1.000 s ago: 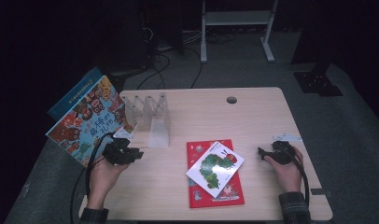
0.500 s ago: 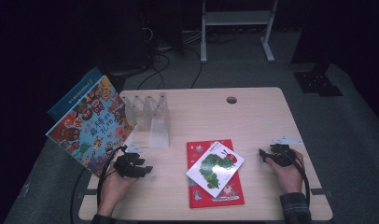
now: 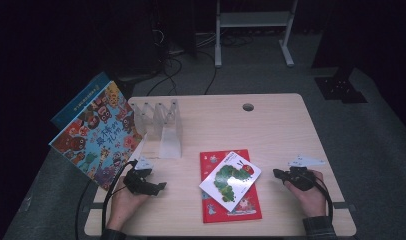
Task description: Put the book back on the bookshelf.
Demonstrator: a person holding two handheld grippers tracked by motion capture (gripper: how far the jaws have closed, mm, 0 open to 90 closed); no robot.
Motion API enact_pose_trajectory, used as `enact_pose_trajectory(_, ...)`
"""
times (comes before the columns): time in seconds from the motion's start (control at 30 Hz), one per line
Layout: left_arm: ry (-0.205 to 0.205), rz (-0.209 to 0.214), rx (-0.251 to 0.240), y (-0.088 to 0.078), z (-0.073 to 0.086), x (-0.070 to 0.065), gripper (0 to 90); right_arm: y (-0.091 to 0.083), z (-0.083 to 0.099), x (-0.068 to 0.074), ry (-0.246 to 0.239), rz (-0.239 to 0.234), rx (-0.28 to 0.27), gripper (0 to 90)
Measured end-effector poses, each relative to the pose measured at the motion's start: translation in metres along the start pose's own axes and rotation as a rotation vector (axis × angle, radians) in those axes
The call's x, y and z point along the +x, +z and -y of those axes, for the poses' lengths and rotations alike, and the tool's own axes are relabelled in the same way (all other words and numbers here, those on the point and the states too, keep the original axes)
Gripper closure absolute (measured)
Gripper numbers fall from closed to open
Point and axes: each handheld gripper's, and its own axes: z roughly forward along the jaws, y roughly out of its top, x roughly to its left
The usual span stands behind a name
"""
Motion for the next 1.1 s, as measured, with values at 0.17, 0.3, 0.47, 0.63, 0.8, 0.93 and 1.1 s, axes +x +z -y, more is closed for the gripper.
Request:
enact_pose_trajectory(0.17, 0.014, -0.011, -0.034, 0.006, 0.004, -0.003, 5.6, -0.001, -0.002, 0.014, -0.036, -0.066, -0.004, 89.4)
enact_pose_trajectory(0.3, 0.043, 0.011, -0.062, 0.008, 0.007, -0.001, 0.0, 0.0, -0.002, 0.026, -0.06, -0.122, 0.002, 89.5)
enact_pose_trajectory(0.47, 0.05, 0.021, -0.085, 0.009, 0.01, 0.0, 0.0, 0.003, 0.001, 0.04, -0.087, -0.201, 0.011, 89.5)
enact_pose_trajectory(0.63, 0.051, 0.019, -0.085, 0.009, 0.009, 0.0, 0.0, 0.007, 0.001, 0.057, -0.131, -0.253, 0.028, 89.5)
enact_pose_trajectory(0.8, 0.053, 0.021, -0.085, 0.009, 0.009, 0.0, 0.0, 0.013, 0.0, 0.067, -0.144, -0.298, 0.039, 89.4)
enact_pose_trajectory(0.93, 0.053, 0.021, -0.085, 0.009, 0.009, 0.0, 0.0, 0.019, 0.0, 0.075, -0.162, -0.322, 0.05, 89.4)
enact_pose_trajectory(1.1, 0.053, 0.021, -0.085, 0.009, 0.009, 0.0, 0.0, 0.024, -0.003, 0.079, -0.166, -0.335, 0.052, 89.4)
